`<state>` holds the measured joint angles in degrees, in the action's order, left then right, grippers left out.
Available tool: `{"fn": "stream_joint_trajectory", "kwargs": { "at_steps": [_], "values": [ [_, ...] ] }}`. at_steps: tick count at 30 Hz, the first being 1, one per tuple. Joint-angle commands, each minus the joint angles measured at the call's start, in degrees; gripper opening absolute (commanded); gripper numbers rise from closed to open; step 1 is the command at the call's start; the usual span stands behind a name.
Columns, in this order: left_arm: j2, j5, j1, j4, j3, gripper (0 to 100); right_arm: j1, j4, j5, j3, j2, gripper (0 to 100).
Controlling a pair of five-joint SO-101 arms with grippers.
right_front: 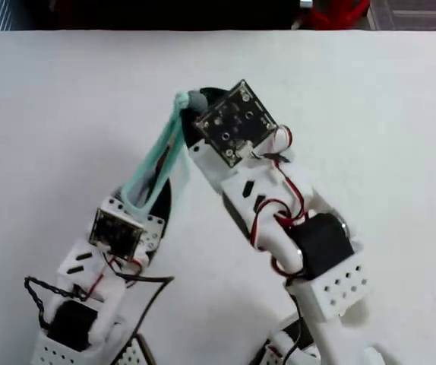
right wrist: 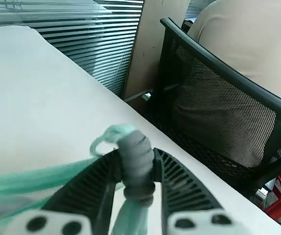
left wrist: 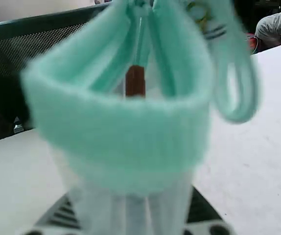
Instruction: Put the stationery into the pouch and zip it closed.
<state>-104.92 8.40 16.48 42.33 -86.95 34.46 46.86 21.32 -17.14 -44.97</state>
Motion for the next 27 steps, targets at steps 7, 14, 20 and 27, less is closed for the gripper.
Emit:
{"fn": "stream_joint_trajectory", "kwargs": {
  "at_steps": [7, 14, 20, 27],
  "values": [
    [0.3, 0.4, -0.4, 0.9, 1.3, 2, 5.0, 8.7, -0.8, 14.8, -3.0, 1.8],
    [0.3, 0.4, -0.4, 1.0, 1.1, 2, 2.5, 10.6, -0.7, 13.4, -3.1, 1.8],
    [0.3, 0.6, -0.4, 0.7, 1.0, 2, 5.4, 16.7, -0.4, 12.0, -3.7, 1.8],
    [0.3, 0.6, -0.6, 0.9, 1.0, 2, 5.3, 27.1, 0.8, 13.4, -5.5, 1.8]
  ]
}}
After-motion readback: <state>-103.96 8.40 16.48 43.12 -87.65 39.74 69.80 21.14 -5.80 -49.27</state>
